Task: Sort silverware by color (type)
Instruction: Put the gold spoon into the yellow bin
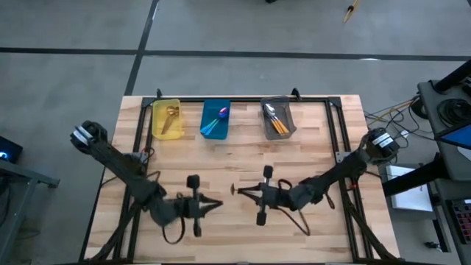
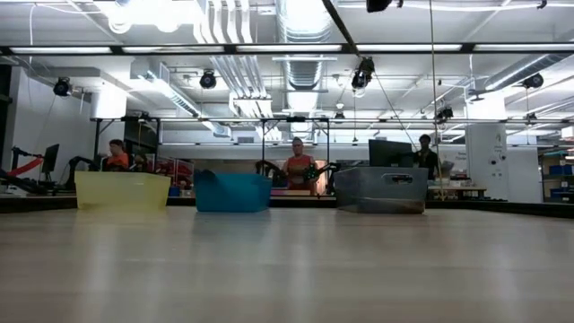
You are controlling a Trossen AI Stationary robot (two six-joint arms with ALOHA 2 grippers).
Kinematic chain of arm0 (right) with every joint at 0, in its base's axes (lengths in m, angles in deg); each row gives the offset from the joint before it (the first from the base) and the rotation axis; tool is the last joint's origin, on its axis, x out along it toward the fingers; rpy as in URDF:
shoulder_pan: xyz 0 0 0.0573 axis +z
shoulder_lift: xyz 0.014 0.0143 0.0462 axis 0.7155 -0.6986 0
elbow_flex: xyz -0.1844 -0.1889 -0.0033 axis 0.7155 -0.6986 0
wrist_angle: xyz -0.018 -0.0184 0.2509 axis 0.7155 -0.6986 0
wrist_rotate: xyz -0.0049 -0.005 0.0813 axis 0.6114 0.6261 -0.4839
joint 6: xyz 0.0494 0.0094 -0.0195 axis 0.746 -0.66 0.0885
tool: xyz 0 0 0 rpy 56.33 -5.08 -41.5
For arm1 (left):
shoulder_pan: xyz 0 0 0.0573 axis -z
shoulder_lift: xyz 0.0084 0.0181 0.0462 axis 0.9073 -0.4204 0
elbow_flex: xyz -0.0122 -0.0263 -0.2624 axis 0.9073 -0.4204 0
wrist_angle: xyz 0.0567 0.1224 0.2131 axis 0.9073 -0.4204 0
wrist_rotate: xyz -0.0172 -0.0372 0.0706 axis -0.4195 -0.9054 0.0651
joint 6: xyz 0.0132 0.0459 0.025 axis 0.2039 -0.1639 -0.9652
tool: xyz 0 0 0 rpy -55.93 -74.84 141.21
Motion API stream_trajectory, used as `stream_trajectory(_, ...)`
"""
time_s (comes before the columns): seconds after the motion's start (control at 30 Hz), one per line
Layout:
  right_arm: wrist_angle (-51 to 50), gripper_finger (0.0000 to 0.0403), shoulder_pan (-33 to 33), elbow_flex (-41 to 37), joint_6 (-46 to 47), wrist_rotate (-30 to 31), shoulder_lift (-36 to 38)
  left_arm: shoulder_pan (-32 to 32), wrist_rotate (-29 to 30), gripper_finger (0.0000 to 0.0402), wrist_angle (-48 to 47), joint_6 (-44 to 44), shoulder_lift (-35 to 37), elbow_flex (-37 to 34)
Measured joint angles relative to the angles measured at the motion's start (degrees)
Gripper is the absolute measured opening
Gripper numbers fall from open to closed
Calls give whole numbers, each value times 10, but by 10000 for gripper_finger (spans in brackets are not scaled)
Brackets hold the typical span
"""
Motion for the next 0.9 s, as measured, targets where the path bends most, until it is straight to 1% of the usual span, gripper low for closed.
stream_trajectory(0.07,40,10,-6,-1,-17,-1,-7,-18,-19,0,80,-11,11,-39)
stream_trajectory(0.13,76,11,-11,-3,-35,0,-17,-35,-21,0,137,-12,17,-74)
stream_trajectory(0.23,152,11,-23,-3,-48,1,-27,-58,-23,3,202,4,23,-115)
stream_trajectory(0.3,188,11,-33,-1,-48,0,-35,-72,-25,14,230,22,26,-129)
stream_trajectory(0.43,202,11,-57,7,-34,2,-53,-94,-24,53,236,52,27,-145)
stream_trajectory(0.6,206,12,-82,21,1,-5,-65,-117,-23,128,242,79,17,-148)
stream_trajectory(0.67,203,12,-91,23,7,-5,-70,-125,-21,158,260,80,9,-147)
stream_trajectory(0.73,203,12,-97,28,3,-4,-73,-132,-7,183,260,80,3,-143)
stream_trajectory(0.83,205,12,-103,39,-4,-9,-75,-145,-7,207,265,80,-6,-136)
stream_trajectory(0.9,205,12,-108,42,-6,-30,-78,-154,-8,213,268,80,-14,-126)
